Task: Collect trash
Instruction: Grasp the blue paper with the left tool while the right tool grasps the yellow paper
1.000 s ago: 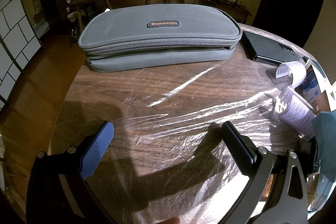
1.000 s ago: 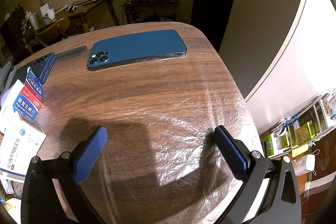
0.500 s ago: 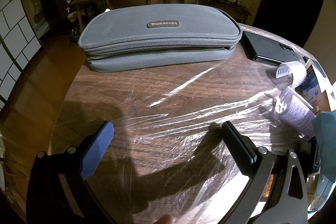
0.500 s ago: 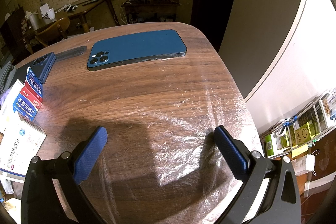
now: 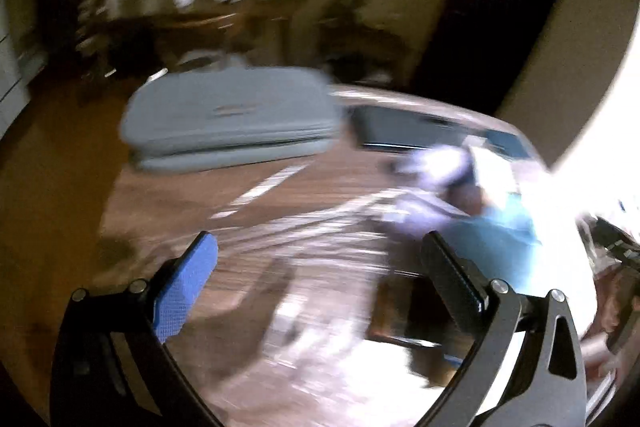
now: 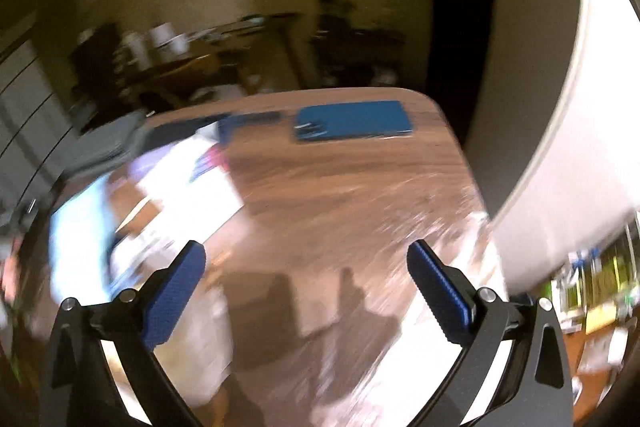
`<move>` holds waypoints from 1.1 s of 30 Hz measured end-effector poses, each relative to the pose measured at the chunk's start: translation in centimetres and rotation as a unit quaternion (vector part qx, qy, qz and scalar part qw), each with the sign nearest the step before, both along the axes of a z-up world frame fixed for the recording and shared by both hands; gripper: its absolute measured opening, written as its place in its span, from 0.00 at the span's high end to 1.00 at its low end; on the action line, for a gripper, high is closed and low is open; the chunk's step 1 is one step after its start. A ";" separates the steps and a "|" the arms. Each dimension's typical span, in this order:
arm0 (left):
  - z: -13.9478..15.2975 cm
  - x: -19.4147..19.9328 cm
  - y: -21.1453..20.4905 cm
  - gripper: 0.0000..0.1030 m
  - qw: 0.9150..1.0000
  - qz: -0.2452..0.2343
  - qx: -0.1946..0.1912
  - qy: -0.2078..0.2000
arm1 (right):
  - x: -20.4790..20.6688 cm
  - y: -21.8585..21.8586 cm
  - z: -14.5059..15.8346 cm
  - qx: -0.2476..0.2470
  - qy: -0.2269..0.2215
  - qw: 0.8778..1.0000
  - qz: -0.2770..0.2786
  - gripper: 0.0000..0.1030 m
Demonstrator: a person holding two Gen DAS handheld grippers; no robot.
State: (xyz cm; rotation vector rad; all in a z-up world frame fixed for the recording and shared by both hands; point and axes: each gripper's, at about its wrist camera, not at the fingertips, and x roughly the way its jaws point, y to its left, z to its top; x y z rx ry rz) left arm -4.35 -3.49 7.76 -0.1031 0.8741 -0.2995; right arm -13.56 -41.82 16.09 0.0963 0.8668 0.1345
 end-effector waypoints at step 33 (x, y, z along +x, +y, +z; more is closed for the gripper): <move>-2.7 -1.7 -11.1 0.26 0.984 -0.154 -0.041 0.080 | -3.9 13.7 -5.0 -0.112 -0.007 0.987 0.119 0.25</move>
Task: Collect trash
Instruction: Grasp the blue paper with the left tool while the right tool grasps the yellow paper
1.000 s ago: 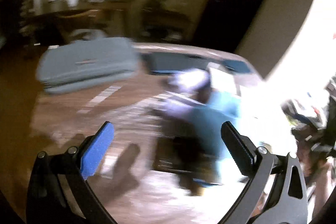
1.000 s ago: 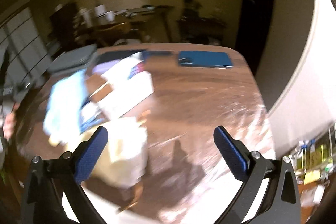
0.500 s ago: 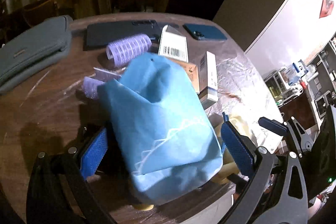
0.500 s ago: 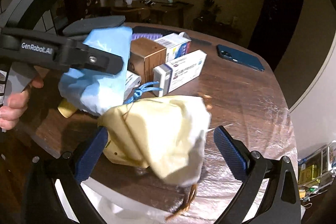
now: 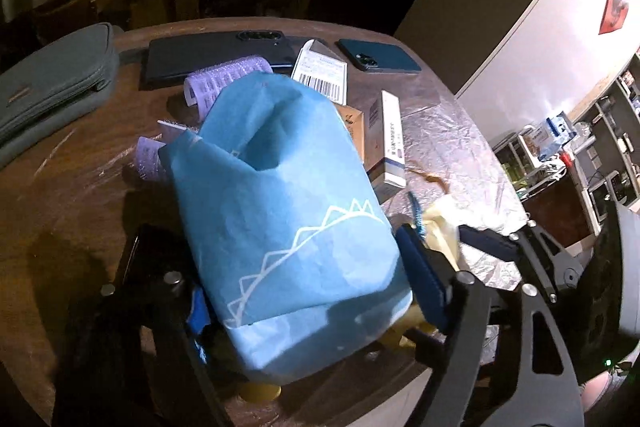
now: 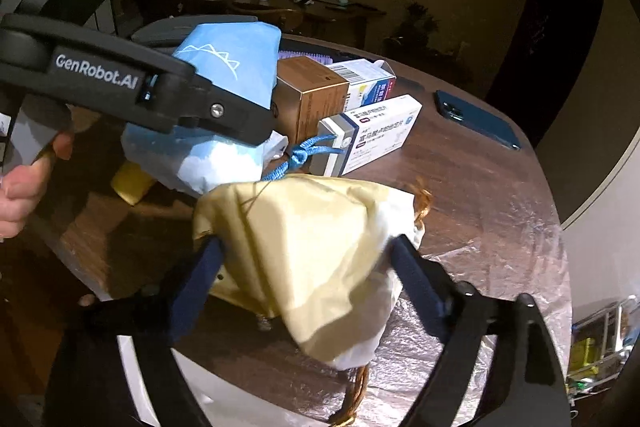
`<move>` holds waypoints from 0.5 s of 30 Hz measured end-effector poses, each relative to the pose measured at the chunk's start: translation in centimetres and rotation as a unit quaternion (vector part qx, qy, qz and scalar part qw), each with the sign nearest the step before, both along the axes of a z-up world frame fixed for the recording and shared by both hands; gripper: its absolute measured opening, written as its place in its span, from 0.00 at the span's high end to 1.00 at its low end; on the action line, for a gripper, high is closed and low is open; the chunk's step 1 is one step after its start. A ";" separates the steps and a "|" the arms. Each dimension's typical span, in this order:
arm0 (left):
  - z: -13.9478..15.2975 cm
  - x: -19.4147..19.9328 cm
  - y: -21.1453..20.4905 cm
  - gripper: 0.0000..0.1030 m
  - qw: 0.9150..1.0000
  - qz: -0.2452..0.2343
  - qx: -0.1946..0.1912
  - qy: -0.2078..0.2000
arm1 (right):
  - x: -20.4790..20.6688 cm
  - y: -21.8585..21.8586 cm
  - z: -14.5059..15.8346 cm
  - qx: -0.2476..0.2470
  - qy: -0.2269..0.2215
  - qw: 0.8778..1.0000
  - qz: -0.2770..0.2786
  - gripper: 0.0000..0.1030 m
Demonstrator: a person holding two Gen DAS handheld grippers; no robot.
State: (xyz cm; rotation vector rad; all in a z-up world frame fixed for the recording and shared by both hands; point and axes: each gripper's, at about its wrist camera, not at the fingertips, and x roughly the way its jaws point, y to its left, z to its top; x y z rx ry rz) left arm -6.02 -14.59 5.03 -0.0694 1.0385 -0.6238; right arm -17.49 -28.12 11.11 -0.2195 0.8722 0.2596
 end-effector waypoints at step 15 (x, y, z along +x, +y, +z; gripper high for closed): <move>1.0 -0.9 1.9 0.40 1.000 0.008 -0.019 -0.007 | -1.7 -0.4 2.3 0.030 -0.038 0.999 0.006 0.04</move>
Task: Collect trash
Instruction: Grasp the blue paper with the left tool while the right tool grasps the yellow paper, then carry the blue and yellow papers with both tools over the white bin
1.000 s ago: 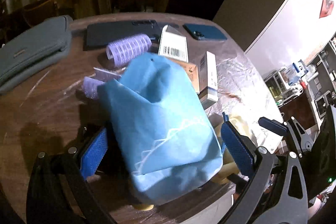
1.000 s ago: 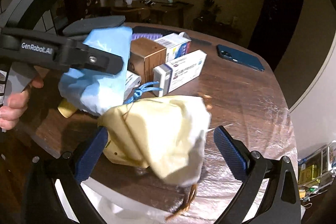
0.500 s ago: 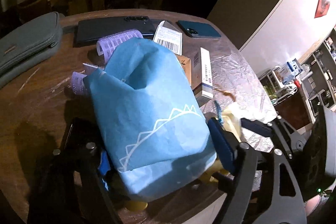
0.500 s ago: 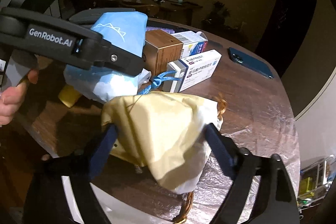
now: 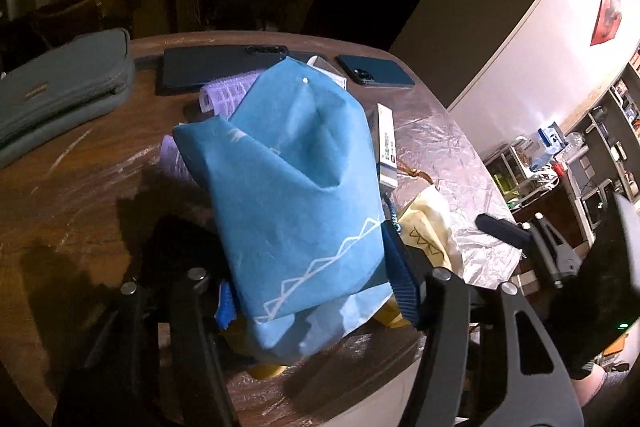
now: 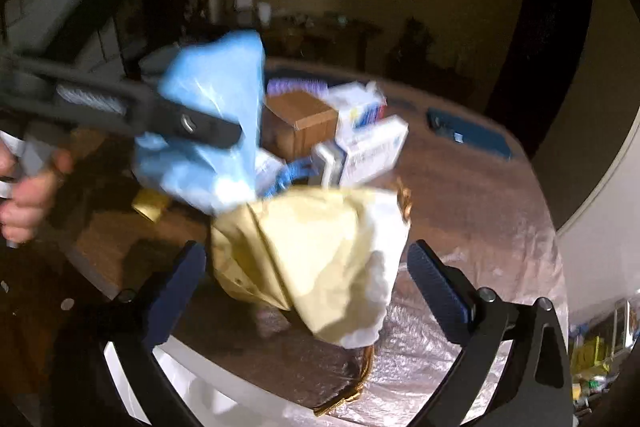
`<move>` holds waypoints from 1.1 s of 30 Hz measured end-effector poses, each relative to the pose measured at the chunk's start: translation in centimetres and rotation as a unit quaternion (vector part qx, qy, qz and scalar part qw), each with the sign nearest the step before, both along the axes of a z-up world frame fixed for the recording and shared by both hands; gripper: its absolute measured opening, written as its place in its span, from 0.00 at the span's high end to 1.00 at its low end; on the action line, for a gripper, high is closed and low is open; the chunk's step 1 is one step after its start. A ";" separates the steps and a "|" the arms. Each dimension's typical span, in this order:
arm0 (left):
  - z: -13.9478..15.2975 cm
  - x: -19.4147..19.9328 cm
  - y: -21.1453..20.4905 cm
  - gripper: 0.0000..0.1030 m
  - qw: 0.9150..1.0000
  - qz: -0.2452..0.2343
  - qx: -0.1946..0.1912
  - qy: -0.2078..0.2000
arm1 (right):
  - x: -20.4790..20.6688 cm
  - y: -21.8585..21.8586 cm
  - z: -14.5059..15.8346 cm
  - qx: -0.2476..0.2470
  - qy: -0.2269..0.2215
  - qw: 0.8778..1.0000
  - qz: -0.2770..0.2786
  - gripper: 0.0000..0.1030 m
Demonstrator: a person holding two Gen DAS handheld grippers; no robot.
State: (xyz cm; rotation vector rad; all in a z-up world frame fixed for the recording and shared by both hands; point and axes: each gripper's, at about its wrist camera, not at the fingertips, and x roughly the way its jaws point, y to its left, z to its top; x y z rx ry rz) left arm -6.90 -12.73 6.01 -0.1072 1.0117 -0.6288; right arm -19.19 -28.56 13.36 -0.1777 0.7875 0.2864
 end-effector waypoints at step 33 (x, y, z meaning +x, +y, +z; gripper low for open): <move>1.3 -1.6 1.5 0.55 0.999 0.008 -0.034 -0.014 | 2.5 -1.0 -0.4 0.030 0.025 0.999 -0.035 0.41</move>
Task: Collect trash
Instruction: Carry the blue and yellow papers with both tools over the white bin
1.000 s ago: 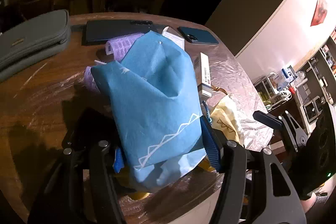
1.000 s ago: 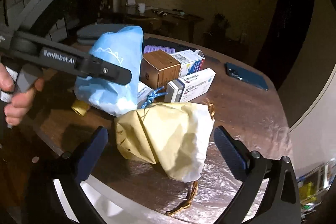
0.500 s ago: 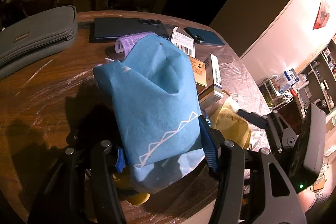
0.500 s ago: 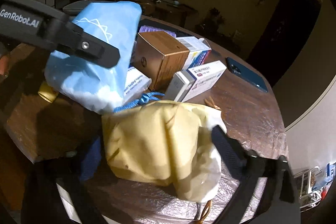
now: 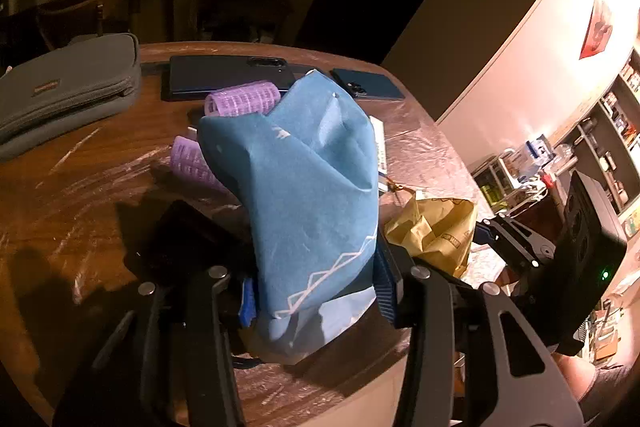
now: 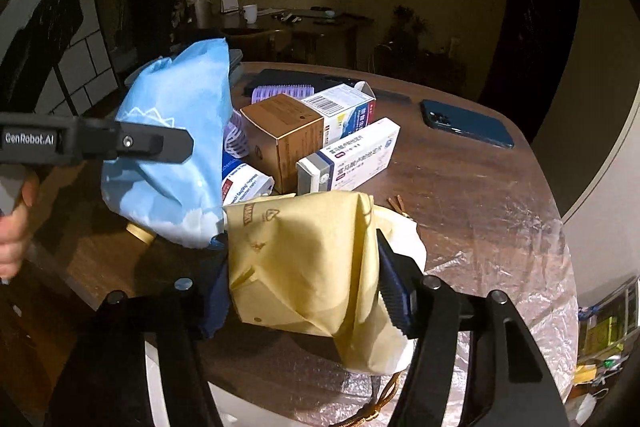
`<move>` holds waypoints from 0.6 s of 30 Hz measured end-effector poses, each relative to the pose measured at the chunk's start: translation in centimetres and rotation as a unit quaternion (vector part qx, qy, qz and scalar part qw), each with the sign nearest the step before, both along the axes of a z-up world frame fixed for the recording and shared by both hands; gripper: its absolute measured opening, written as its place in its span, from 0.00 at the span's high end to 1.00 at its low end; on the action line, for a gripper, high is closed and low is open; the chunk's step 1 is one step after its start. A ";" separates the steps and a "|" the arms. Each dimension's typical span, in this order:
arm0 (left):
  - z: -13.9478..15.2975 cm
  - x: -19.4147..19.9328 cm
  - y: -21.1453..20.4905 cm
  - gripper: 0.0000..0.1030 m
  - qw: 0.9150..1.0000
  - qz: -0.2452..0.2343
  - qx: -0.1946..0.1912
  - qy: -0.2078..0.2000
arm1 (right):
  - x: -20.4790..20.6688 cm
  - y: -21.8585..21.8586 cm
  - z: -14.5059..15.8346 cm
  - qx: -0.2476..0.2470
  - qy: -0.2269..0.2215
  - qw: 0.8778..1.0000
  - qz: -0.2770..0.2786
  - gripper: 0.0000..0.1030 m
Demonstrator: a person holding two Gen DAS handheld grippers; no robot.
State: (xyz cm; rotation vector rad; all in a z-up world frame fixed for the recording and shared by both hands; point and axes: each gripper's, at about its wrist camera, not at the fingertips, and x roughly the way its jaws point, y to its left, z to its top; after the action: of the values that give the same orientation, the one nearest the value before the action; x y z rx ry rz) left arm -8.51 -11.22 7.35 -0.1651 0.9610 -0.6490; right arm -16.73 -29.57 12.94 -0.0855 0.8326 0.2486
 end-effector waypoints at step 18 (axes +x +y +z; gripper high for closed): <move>4.7 -3.9 2.8 0.55 0.998 0.014 -0.035 -0.047 | -3.1 -2.3 5.4 0.055 -0.040 0.998 0.018 0.41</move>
State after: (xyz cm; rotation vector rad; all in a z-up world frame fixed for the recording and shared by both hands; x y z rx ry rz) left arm -12.40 -8.43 12.10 -0.2070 0.8456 -0.6598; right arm -19.82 -31.88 18.35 -0.0059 0.7375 0.3223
